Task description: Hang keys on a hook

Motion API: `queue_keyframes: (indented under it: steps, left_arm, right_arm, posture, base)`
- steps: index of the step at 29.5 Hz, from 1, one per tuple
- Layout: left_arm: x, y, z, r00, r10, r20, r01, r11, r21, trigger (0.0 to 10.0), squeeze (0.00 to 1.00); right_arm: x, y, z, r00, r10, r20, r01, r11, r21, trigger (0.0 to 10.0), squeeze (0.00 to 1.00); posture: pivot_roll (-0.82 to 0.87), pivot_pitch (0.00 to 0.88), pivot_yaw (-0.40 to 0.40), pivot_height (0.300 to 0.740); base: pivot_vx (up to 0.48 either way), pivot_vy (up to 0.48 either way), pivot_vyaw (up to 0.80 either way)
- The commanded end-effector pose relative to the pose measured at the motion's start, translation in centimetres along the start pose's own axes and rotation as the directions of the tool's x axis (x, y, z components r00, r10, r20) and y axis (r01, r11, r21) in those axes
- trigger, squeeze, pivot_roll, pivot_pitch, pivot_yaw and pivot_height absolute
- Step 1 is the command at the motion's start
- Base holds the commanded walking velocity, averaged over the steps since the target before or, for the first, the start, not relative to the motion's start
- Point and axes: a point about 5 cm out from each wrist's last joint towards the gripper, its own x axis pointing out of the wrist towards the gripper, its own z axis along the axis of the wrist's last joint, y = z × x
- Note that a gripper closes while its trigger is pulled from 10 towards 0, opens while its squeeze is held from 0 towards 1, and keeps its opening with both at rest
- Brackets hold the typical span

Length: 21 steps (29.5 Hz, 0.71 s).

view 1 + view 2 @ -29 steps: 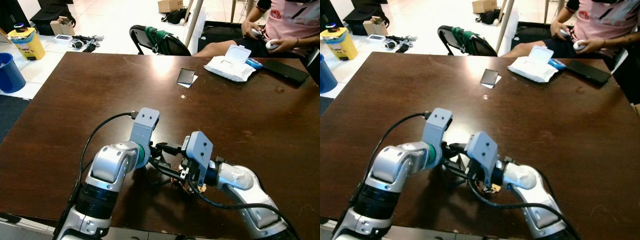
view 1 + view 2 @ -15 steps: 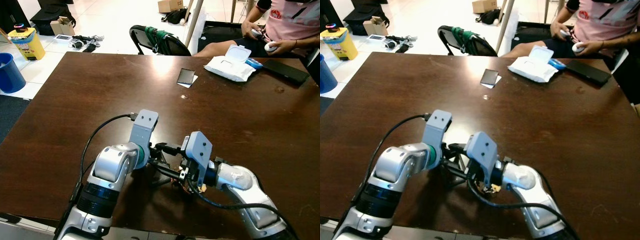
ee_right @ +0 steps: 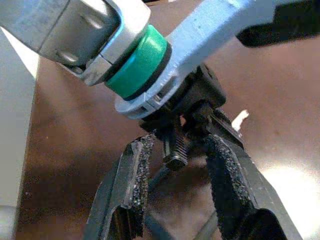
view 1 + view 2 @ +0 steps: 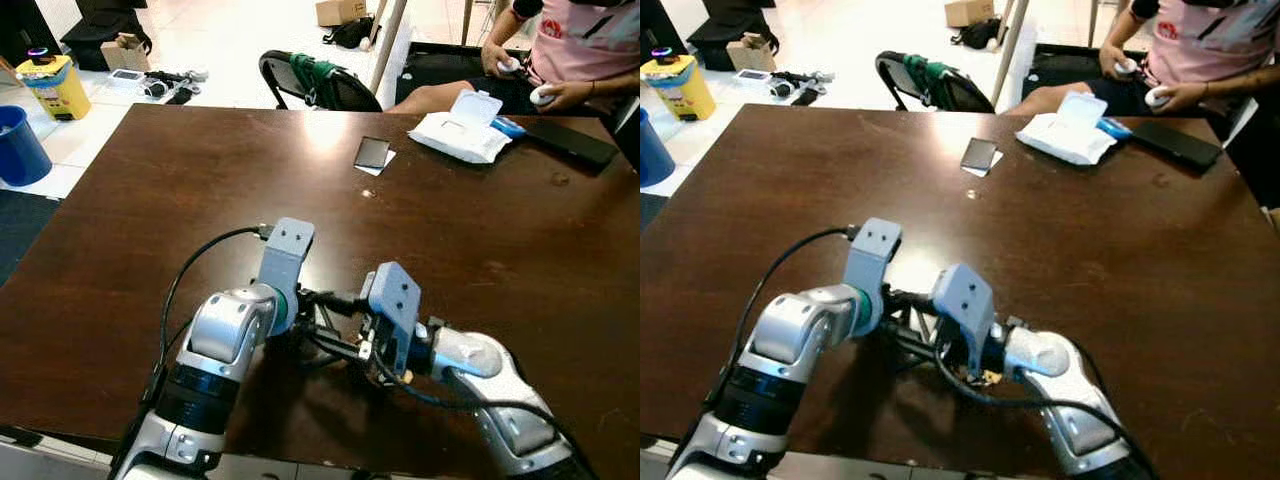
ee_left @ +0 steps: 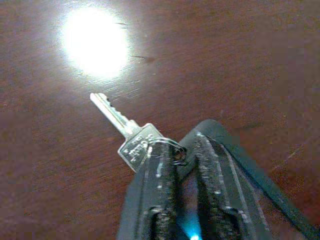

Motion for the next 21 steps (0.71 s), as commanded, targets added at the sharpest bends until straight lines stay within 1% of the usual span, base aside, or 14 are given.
queue_keyframes:
  steps: [1,2,5,6,9,10,13,20,21]
  left_arm:
    - [0.3,0.3,-0.9,0.999,0.013,-0.042,-0.013,1.000,-0.005,0.0,0.00]
    - [0.4,0.3,-0.9,0.999,0.016,-0.042,-0.016,1.000,-0.005,0.0,0.00]
    - [0.4,0.3,-0.9,0.999,0.016,-0.042,-0.016,1.000,-0.005,0.0,0.00]
    - [0.4,0.3,-0.9,0.999,0.016,-0.041,-0.017,1.000,-0.004,0.0,0.00]
    - [0.4,0.3,-0.9,0.999,0.016,-0.040,-0.016,1.000,-0.003,0.0,0.00]
    - [0.4,0.3,-0.9,0.999,0.016,-0.038,-0.016,1.000,-0.003,0.0,0.00]
    - [0.4,0.3,-0.8,0.999,0.012,-0.035,-0.012,1.000,-0.005,0.0,0.00]
    - [0.2,0.4,-0.3,1.000,0.013,-0.005,-0.013,1.000,-0.016,0.0,0.00]
    - [-0.6,0.9,1.2,0.995,0.040,0.086,-0.039,0.999,-0.011,0.0,0.00]
  right_arm:
    - [-0.2,0.0,-0.6,1.000,-0.004,-0.028,0.006,0.997,0.073,10.0,0.00]
    - [-0.2,-0.1,-0.8,0.999,-0.007,-0.049,0.014,0.988,0.156,10.0,0.00]
    - [-0.2,-0.1,-0.8,0.999,-0.007,-0.049,0.014,0.988,0.156,10.0,0.00]
    - [-0.2,-0.1,-1.0,0.998,-0.012,-0.065,0.025,0.979,0.203,10.0,0.00]
    - [-0.4,0.0,-1.0,0.996,-0.029,-0.084,0.047,0.974,0.220,10.0,0.00]
    - [-0.7,0.1,-1.0,0.994,-0.042,-0.097,0.064,0.969,0.239,10.0,0.00]
    - [-1.3,0.5,-1.0,0.993,-0.052,-0.110,0.077,0.968,0.239,10.0,0.00]
    - [-0.8,0.1,-0.4,0.992,-0.080,-0.095,0.101,0.966,0.237,10.0,0.00]
    - [-0.6,-0.1,0.1,0.992,-0.092,-0.082,0.109,0.966,0.233,10.0,0.00]
  posture:
    - [0.11,0.055,0.139,0.740]
    - [0.11,0.057,0.136,0.740]
    - [0.11,0.057,0.136,0.740]
    - [0.11,0.057,0.136,0.740]
    - [0.11,0.064,0.132,0.740]
    - [0.11,0.064,0.132,0.740]
    - [0.10,0.068,0.133,0.740]
    - [0.11,0.069,0.132,0.740]
    - [0.11,0.071,0.128,0.740]
  base:
    - [0.000,0.000,0.00]
    - [0.000,0.000,0.00]
    - [0.000,0.000,0.00]
    - [0.000,0.000,0.00]
    - [0.000,0.000,0.00]
    - [0.000,0.000,0.00]
    - [0.000,0.000,0.00]
    - [0.000,0.000,0.00]
    - [0.000,0.000,0.00]
